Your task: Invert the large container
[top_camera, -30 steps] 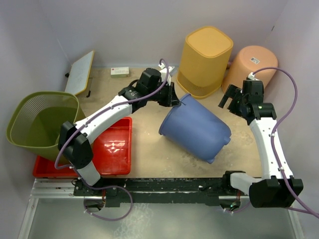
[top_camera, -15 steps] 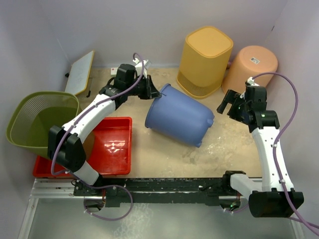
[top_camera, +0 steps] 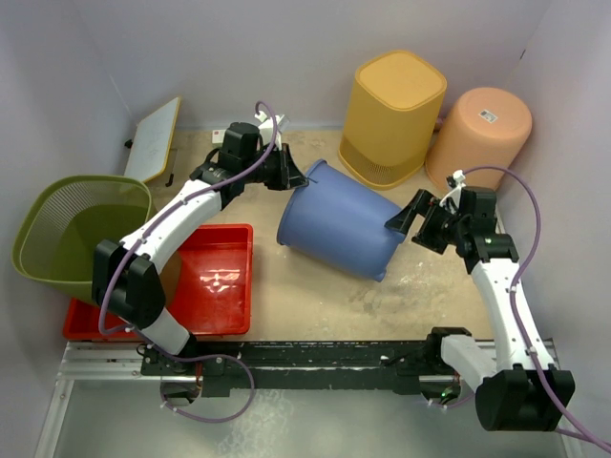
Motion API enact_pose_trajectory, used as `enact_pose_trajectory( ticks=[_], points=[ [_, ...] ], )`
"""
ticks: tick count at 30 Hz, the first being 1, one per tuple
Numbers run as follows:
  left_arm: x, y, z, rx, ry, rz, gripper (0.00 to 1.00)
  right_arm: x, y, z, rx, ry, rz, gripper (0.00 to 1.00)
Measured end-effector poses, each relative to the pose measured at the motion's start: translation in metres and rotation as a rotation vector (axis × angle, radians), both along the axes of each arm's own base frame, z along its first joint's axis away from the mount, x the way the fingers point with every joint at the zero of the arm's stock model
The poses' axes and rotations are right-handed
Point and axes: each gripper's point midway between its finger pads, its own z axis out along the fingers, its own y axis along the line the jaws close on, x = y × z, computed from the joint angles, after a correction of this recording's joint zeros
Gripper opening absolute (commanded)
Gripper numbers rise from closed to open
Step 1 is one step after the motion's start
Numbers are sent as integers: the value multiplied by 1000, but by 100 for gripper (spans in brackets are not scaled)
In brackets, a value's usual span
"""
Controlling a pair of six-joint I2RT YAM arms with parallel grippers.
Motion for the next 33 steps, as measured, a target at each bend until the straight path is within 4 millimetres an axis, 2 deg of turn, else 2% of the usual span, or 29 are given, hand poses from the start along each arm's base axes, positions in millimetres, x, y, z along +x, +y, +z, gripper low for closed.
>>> enact_pose_trajectory(
  ticks=[10, 33],
  points=[
    [4, -3, -1, -10, -8, -6, 0, -5, 26, -5, 178, -7, 66, 100],
    [7, -3, -3, -20, -18, -9, 0, -4, 25, 9, 177, -67, 67, 100]
  ],
)
